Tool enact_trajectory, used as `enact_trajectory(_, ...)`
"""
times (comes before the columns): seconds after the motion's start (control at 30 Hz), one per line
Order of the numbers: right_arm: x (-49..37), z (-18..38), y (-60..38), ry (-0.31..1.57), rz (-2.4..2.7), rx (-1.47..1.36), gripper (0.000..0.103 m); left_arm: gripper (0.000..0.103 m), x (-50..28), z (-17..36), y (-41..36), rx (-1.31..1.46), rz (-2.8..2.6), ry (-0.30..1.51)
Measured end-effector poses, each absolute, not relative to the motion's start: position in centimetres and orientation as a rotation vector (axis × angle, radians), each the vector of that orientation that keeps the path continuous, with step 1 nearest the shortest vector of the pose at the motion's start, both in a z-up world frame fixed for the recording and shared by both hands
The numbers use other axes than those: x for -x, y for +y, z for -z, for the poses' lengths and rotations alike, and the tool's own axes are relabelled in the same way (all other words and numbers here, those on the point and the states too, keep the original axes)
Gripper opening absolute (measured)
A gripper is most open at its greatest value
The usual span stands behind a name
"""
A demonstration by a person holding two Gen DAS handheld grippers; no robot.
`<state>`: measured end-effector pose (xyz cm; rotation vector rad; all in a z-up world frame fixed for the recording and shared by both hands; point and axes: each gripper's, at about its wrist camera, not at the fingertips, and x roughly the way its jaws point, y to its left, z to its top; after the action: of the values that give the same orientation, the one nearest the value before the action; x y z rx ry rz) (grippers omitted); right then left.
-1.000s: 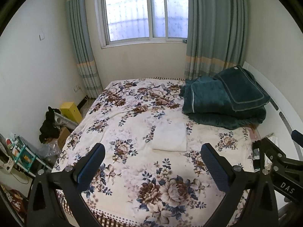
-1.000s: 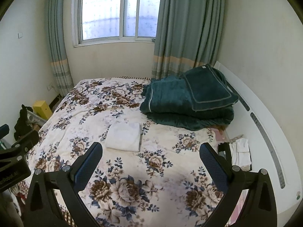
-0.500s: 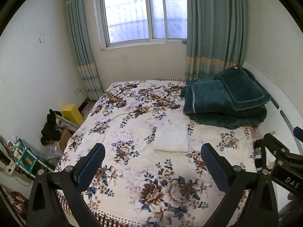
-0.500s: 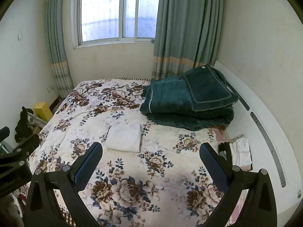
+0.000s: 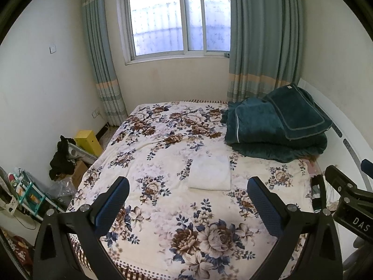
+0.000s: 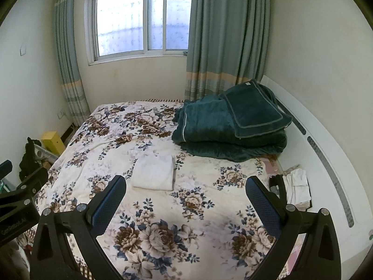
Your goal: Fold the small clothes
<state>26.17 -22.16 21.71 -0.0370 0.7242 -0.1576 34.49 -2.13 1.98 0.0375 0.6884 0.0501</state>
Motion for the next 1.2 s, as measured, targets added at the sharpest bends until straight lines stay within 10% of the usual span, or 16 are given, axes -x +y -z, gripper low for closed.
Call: enact_trajectory(1.2,-25.0,-21.0,-22.1,0.712,0.181,0.020,0.103,0.103,-34.4,-4.0,-2.6,-0.041,-0.046,0.647)
